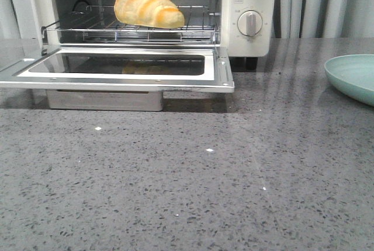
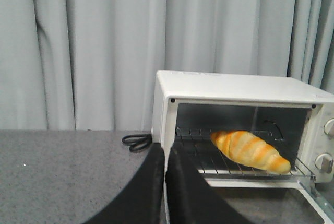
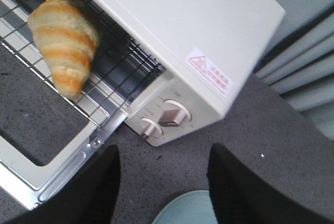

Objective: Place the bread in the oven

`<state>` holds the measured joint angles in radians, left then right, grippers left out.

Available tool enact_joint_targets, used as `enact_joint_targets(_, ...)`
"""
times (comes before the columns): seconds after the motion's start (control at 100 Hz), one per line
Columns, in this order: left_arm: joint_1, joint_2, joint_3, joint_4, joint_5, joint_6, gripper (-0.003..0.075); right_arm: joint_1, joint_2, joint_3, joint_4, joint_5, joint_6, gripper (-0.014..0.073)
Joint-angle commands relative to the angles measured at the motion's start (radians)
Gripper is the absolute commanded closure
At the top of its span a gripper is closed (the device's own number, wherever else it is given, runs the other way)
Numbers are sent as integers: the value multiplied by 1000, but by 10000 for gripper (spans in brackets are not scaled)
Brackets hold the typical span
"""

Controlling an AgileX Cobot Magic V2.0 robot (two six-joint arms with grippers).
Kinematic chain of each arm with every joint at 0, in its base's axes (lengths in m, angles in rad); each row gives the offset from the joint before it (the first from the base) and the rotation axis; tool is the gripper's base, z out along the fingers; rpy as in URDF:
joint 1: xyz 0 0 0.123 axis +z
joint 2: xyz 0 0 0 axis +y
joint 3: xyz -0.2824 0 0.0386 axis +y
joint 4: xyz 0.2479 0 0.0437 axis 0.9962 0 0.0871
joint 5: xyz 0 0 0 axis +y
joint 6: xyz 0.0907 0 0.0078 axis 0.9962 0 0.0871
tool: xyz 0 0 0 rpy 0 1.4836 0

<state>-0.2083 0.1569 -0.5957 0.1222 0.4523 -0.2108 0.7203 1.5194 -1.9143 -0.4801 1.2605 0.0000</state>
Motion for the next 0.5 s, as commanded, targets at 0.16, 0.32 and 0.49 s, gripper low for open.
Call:
enact_joint_targets(0.16,2,22,130,-22,-243,-8,742,-55,-193,165,-35,32,28,256)
enact_joint_targets(0.32,2,22,223,-25,-255,-8,742,-67,-272,280,-44,27,60,256)
enact_joint_targets(0.49,2,22,303,-25,-253,-8,741,-67,-312,355,-44,17,66,256)
